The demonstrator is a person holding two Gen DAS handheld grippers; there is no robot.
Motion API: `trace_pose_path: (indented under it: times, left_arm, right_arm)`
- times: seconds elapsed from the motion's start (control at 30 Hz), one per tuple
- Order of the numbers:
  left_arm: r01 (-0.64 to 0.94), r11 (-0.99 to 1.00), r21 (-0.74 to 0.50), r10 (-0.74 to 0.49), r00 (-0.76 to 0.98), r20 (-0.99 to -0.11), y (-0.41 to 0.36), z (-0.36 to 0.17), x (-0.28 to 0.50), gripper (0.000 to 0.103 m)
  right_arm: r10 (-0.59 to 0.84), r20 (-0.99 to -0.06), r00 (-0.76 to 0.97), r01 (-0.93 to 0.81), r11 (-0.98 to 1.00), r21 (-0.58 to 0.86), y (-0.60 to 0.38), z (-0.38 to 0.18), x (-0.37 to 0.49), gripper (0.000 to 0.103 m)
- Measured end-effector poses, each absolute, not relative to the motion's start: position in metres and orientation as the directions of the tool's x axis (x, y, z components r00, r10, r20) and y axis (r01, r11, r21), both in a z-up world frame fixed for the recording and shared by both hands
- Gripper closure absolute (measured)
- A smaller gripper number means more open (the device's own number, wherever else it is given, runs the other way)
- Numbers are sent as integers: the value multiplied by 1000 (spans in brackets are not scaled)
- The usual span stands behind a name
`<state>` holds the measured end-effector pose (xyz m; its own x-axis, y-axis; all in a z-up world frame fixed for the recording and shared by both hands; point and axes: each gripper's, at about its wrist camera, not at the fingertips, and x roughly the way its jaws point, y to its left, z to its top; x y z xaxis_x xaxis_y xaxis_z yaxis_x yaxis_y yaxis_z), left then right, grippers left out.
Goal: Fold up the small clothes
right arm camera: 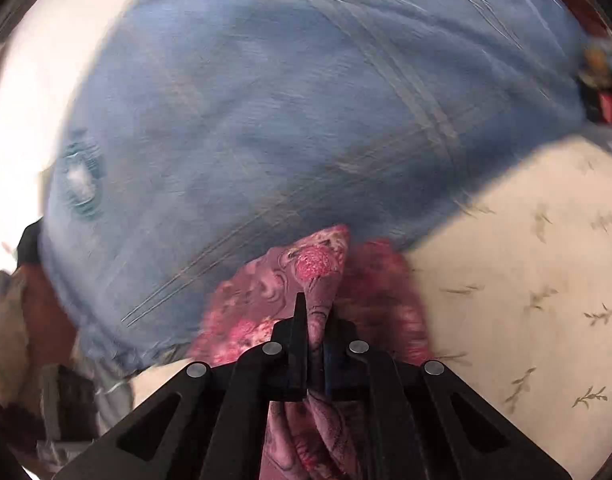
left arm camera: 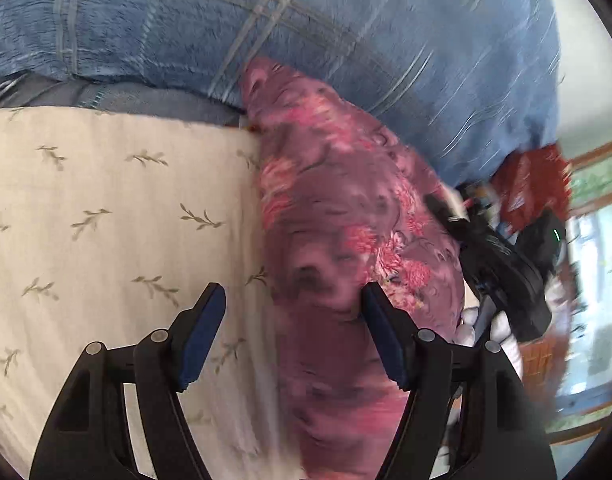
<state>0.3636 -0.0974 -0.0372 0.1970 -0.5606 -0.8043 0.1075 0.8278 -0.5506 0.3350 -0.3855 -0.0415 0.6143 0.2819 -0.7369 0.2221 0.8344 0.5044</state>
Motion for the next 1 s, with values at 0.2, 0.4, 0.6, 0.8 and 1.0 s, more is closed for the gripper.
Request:
trace_pose_path:
  times: [0.2,0.4,0.6,0.8,1.0]
  left_arm:
    - [139,829,-542,-559,219,-800,-95,-27,345,33]
    - [203,844,-496,-533,236,-812,-118,-27,305,31]
    - [257,872,-417,-476,240,-846,-131,-19,288,32]
    - [254,900,-353,-413,241,-878,-135,-38,261,32]
    - [282,901,-329,-402,263,-877,-140,-25,245,32]
  right_arm:
    - [313,-662,681,176,808,563,-391,-22,299,89]
    - [491,-588,643,-46,791,610,-370,-26,249,81]
    - [381,-648,659,-18,870,492,-361,-11,217,80]
    - [334,-744,579,-90,933,348,-359,-29,179,69]
    - [311,-705,637,-104,942,320,-355,-14,151,67]
